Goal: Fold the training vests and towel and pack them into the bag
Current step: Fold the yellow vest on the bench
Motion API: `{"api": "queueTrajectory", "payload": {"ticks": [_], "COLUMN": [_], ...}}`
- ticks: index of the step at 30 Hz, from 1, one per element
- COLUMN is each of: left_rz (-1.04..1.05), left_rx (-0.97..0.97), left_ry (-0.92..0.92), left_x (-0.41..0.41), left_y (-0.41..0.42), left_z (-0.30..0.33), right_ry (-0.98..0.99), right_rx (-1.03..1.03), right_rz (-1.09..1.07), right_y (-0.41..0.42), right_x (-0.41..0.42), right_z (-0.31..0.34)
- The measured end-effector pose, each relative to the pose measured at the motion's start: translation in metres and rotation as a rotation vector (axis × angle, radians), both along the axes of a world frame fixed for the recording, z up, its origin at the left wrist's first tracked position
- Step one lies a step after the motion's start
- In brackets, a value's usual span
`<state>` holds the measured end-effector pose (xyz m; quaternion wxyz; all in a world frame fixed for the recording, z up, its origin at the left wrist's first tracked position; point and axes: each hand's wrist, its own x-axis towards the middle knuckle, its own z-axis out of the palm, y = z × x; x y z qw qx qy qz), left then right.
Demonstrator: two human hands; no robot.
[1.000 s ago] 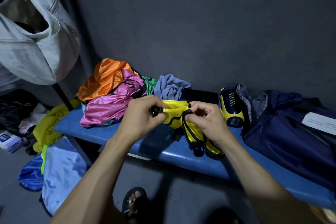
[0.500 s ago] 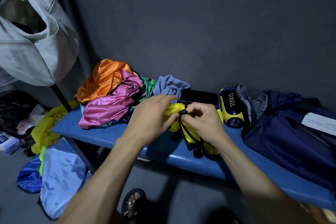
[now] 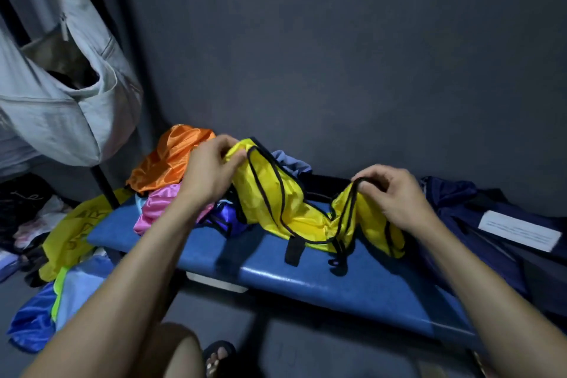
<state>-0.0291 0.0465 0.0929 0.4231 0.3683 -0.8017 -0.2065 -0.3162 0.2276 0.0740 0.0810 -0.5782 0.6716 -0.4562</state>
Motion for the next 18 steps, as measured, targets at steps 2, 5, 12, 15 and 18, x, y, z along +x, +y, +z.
{"api": "queueTrajectory", "payload": {"ticks": [2,5,12,15,18], "left_rz": [0.047,0.110,0.025,0.085,0.320], "left_rx": [-0.022,-0.042,0.055,0.214,0.336], "left_ry": [0.015,0.094,-0.028,0.043,-0.096], "left_x": [0.012,0.031,0.058,0.077,0.101], "left_y": [-0.014,-0.030,-0.036,-0.052,-0.072], "left_z": [0.031,0.082,0.147,0.120,0.076], "right_ry": [0.085,0.198,-0.126,-0.537,-0.572], "right_rx": [0.046,0.131,0.435,0.415,0.454], "right_rz": [-0.035,-0.113,-0.104,-0.157,-0.429], "right_y": [0.009,0.025,0.059,0.068,0.076], "right_x": [-0.018,-0.039,-0.061,-0.082,-0.107], "right_z": [0.023,0.055,0.099,0.089,0.064]}}
